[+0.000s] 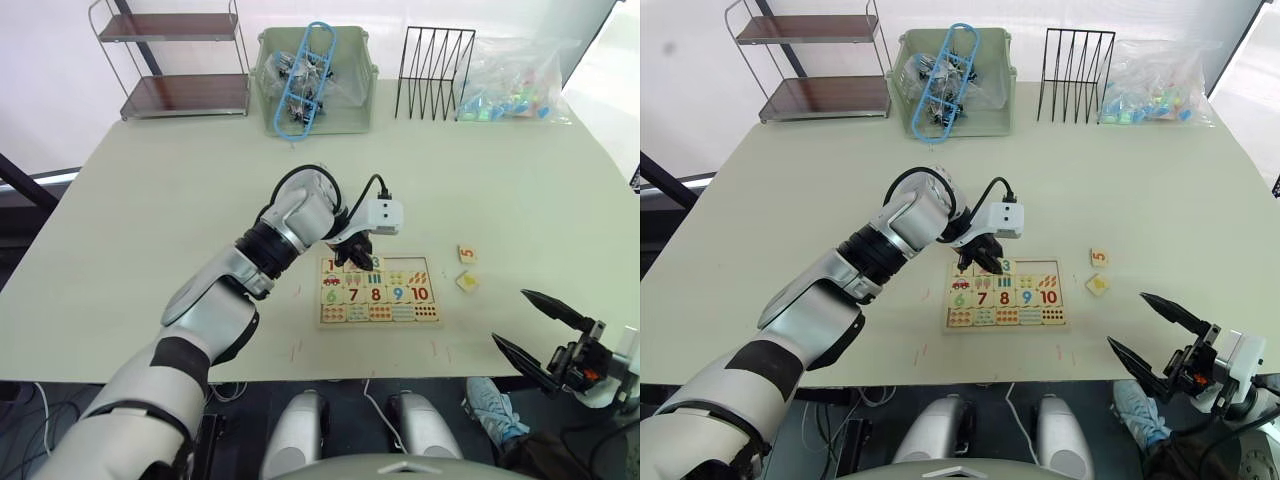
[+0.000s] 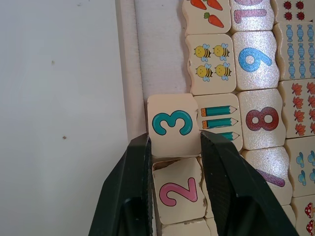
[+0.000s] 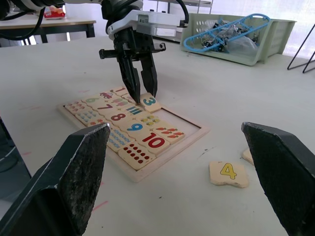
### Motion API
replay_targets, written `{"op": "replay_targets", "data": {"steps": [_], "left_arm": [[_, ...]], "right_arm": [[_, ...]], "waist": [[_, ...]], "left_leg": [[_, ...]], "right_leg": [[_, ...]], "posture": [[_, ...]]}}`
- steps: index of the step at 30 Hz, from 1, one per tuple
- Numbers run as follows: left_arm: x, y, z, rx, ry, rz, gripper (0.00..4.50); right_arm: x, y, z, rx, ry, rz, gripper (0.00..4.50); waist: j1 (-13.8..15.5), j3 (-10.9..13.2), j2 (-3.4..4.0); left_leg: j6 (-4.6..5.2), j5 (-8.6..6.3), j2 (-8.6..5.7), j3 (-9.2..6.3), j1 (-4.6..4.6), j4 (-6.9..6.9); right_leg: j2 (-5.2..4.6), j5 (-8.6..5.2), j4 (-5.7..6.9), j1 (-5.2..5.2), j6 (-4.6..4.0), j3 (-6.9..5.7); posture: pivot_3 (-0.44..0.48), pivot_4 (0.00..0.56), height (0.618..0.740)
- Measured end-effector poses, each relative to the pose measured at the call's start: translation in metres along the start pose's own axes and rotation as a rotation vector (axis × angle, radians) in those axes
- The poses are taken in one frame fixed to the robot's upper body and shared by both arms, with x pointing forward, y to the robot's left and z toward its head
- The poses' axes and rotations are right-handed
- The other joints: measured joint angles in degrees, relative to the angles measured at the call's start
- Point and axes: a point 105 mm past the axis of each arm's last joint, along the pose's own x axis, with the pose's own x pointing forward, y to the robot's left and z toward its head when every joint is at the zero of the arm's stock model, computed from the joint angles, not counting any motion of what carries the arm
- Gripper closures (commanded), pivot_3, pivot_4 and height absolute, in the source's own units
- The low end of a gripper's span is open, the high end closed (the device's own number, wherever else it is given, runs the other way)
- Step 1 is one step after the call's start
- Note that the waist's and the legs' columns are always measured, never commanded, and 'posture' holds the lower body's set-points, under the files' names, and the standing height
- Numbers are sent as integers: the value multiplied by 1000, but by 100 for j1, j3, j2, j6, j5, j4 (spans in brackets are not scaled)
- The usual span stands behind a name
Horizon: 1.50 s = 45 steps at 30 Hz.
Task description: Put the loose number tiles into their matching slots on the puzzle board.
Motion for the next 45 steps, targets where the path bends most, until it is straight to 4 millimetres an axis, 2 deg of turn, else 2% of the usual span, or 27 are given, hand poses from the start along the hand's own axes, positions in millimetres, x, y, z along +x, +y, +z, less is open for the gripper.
{"op": "replay_targets", "data": {"steps": [9,10,11,15,24,31,37,42,43,44,45], "left_arm": [[0,0,0,-9,0,0,3582],[0,0,-1,-14,3,-2,2530],[1,-1,-2,-21,6,-6,2145],[2,-3,-3,-35,4,-21,66],[-1,-3,0,-67,-17,-36,66],[-23,5,16,-75,-131,-32,66],[-35,12,16,-82,-228,-2,66],[-38,20,2,-126,-308,35,66],[-38,22,-1,-138,-338,45,571],[-38,24,-3,-141,-372,64,889],[-39,27,-5,-144,-403,85,1455]], "right_arm": [[-1,-1,-2,3,2,-4,0],[-1,-1,-2,4,3,-5,0],[-1,-1,-2,4,3,-6,0],[-1,-1,-2,-1,1,-6,0],[0,0,-2,-3,-4,0,0],[0,0,-2,-3,-5,-1,0],[0,-1,-3,0,-3,-4,0],[-1,-2,-5,6,1,-6,0],[-1,-2,-5,6,0,-3,0],[-1,-2,-5,4,-1,-1,0],[0,-2,-4,2,-3,1,0]], "waist": [[0,0,0],[0,0,0],[-1,0,0],[0,0,1],[0,0,1],[-6,0,0],[-3,0,1],[-5,0,1],[-4,0,1],[-3,0,1],[1,1,1]], "left_leg": [[0,0,0,0,1,0],[0,0,0,0,1,0],[0,0,0,0,1,0],[0,0,0,1,1,1],[0,0,0,1,0,1],[0,0,0,0,1,1],[0,0,0,0,0,1],[0,0,0,0,2,1],[0,0,0,0,1,1],[0,0,1,0,2,2],[0,0,0,-1,1,2]], "right_leg": [[0,0,1,0,0,0],[0,0,1,0,0,0],[0,0,1,0,0,0],[0,0,3,0,0,1],[0,0,2,0,0,0],[0,-1,3,-1,0,0],[0,0,3,-1,0,0],[0,0,5,-1,0,1],[-1,0,5,-1,0,0],[-1,0,6,-1,0,0],[-1,0,6,-1,0,0]], "posture": [[0,150,740],[0,150,740],[0,150,740],[0,150,740],[0,150,740],[0,150,740],[0,150,740],[0,150,740],[0,150,740],[0,150,740],[0,150,740]]}}
